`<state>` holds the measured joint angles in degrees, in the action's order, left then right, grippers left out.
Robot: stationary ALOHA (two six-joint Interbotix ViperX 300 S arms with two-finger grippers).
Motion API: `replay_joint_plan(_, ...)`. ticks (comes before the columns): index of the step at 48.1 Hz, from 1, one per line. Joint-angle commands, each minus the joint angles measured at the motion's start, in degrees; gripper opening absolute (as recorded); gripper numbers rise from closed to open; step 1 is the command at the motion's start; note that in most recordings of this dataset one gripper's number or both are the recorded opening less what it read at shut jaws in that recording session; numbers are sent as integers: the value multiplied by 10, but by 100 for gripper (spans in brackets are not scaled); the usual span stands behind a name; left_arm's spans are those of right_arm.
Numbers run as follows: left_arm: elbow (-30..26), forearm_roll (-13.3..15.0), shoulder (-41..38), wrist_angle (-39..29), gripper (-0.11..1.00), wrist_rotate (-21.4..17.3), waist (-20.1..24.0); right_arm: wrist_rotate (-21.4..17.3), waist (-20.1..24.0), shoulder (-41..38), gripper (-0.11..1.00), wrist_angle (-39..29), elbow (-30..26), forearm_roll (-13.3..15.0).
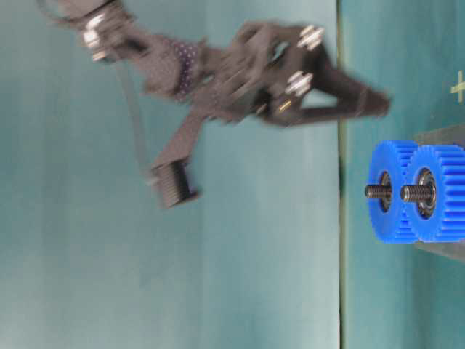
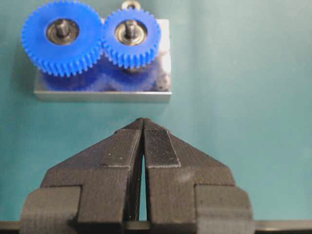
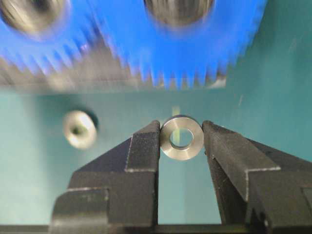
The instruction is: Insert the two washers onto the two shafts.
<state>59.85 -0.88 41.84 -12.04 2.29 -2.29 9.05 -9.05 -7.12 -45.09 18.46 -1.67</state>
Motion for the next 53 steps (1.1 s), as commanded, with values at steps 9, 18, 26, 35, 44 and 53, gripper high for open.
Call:
replay_joint_plan(9,-17,-2,1,5,1,1,-1,3,10,-4,31,1,-69,1)
replay_joint_plan(18,-17,-2,1,5,1,1,-1,6,13,-25,31,1,-98,1)
replay_joint_plan(26,-17,-2,0,6,1,1,0,11,14,-42,31,5,-113,2)
replay_joint_plan(35,-17,-2,1,6,0,2,-1,15,15,-57,31,8,-120,2)
replay_joint_plan(44,-17,-2,1,6,1,2,-1,16,15,-63,31,6,-120,2)
replay_joint_plan(53,-17,-2,0,6,0,2,-1,15,14,-71,31,7,-121,11)
